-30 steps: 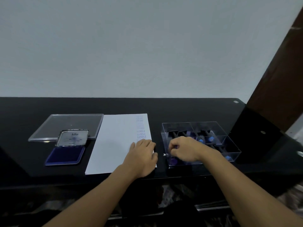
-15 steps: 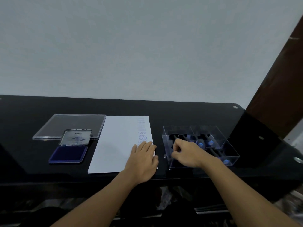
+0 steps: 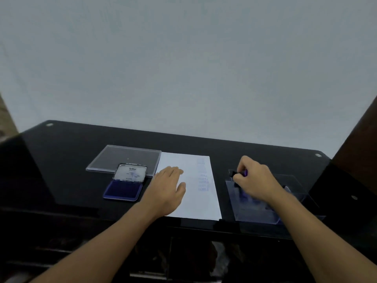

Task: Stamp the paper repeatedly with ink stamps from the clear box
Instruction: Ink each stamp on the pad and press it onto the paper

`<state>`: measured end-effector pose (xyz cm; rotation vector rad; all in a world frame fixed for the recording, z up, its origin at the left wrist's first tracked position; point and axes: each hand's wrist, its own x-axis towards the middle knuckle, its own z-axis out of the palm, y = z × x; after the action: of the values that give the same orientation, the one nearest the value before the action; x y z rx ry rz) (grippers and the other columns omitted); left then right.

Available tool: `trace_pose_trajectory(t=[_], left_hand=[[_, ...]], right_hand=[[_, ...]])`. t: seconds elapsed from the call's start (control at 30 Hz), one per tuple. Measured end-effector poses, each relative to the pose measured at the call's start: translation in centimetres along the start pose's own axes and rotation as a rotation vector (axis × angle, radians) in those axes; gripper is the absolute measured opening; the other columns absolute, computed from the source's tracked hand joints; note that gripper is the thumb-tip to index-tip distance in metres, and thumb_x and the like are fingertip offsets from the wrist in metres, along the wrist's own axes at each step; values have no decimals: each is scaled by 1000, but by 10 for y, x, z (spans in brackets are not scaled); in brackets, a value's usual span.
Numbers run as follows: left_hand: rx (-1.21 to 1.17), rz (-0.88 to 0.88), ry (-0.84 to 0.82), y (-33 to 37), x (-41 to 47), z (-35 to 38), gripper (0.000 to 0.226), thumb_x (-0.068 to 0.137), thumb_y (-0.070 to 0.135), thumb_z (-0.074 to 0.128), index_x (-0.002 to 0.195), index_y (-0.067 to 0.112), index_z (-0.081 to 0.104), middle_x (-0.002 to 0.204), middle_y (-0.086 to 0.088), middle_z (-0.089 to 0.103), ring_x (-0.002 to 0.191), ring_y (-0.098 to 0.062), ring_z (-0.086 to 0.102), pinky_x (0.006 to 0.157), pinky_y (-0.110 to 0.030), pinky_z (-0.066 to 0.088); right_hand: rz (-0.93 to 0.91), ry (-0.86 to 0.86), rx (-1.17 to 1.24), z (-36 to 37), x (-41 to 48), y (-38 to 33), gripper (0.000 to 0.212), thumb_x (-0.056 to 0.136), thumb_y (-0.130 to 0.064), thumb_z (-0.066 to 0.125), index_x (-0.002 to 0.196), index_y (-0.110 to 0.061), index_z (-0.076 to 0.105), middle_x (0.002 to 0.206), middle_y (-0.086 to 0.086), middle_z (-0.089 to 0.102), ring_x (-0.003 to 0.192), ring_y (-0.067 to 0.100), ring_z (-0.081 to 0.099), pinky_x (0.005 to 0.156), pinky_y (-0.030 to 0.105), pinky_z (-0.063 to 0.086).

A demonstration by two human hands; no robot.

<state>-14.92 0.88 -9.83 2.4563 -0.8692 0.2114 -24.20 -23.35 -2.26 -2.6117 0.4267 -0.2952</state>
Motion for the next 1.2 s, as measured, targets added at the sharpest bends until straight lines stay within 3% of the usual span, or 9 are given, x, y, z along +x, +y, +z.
trace_pose_trajectory(t=[0.1,0.23,0.4,0.5,0.6,0.83,1.0,1.2], left_hand=[[-1,-42,58,-24,-11,-23,39,101,29,43,136,14,50,139,1,51,130,-16,42,114,-34,30],[-19,-143,126,-64,-27,-43,39,91,35,38,111,10,60,110,-2,62,103,-20,53,96,-41,45],[2,-307,113,-113,-48,-63,33,98,29,45,126,14,55,127,4,56,123,-18,47,105,-34,37],[-10,-355,114,-139,-57,-69,32,98,29,48,125,14,57,126,3,57,123,-19,48,103,-34,39],[4,-405,132,-161,-63,-72,38,98,29,49,132,13,55,135,0,55,129,-18,44,108,-32,35],[94,-425,118,-201,-59,-73,44,98,31,47,137,11,52,139,-4,54,132,-20,43,112,-42,33],[157,-497,12,-219,-58,-63,51,101,37,39,149,17,39,160,-1,30,150,-20,17,121,-47,13],[235,-496,59,-228,-65,-47,52,101,41,34,150,22,36,161,2,26,150,-18,15,122,-44,9]], right_hand=[[-67,-13,14,12,4,-32,11,89,-19,67,84,-19,56,86,1,61,73,17,56,56,25,43],[-157,-84,19,37,8,-73,10,88,-19,66,84,-18,58,84,0,62,67,14,55,52,21,40],[-235,-164,21,76,17,-122,12,93,-23,63,90,-14,56,84,1,61,68,15,53,56,25,43],[-264,-232,-9,104,24,-146,13,94,-25,60,92,-13,53,85,3,60,72,19,55,63,33,49],[-304,-279,-41,130,31,-166,16,92,-26,60,89,-15,49,86,4,59,71,18,53,59,30,45],[-388,-371,-87,172,52,-209,20,94,-27,60,85,-21,44,93,6,59,81,22,60,59,30,49],[-416,-409,-127,194,63,-231,13,96,-30,53,93,-18,47,95,8,60,82,25,60,67,38,53],[-436,-423,-214,211,66,-240,15,95,-33,51,96,-19,47,99,9,62,87,28,61,75,44,56]])
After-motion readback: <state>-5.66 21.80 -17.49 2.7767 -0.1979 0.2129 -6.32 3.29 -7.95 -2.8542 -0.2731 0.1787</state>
